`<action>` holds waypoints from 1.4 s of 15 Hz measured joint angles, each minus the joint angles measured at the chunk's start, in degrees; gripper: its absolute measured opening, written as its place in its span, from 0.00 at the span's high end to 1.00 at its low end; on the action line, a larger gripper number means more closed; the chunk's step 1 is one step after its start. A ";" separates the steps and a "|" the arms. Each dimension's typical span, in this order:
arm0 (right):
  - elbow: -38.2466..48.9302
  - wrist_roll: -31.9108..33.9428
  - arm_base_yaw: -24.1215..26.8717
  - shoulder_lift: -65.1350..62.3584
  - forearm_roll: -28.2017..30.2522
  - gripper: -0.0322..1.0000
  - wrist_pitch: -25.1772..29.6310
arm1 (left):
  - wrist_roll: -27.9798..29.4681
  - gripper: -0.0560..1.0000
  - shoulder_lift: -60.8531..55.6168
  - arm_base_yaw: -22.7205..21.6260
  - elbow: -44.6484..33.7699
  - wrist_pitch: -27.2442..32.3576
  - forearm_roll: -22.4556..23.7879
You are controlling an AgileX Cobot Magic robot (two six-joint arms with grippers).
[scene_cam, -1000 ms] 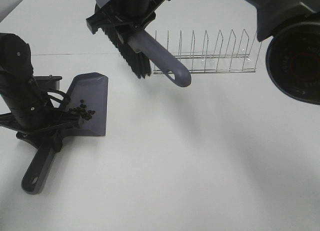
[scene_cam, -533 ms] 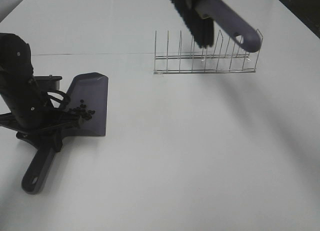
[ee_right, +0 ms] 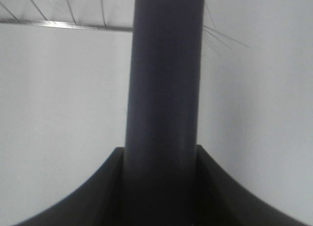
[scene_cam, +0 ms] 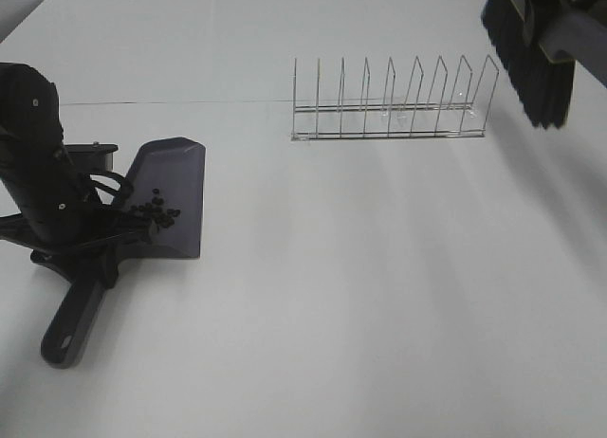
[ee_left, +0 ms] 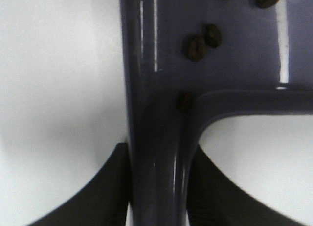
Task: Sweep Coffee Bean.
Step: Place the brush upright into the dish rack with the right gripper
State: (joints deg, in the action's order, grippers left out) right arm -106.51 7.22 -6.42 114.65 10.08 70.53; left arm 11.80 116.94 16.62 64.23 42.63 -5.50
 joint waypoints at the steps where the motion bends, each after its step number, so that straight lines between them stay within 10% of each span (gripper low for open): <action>1: 2.58 0.00 0.34 0.29 0.06 0.70 0.11 | 0.00 0.70 0.00 0.00 0.00 0.00 0.00; 8: 6.65 0.17 0.34 7.62 -0.86 0.70 -5.27 | 0.00 0.70 0.00 0.00 0.00 -0.06 0.00; 21: -17.65 -1.89 2.29 24.35 -1.20 0.70 -5.61 | -0.17 0.70 0.00 0.00 0.00 -0.06 0.00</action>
State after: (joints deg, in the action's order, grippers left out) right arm -124.16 5.33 -4.13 139.00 8.88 64.92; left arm 11.63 116.94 16.62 64.23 42.57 -5.50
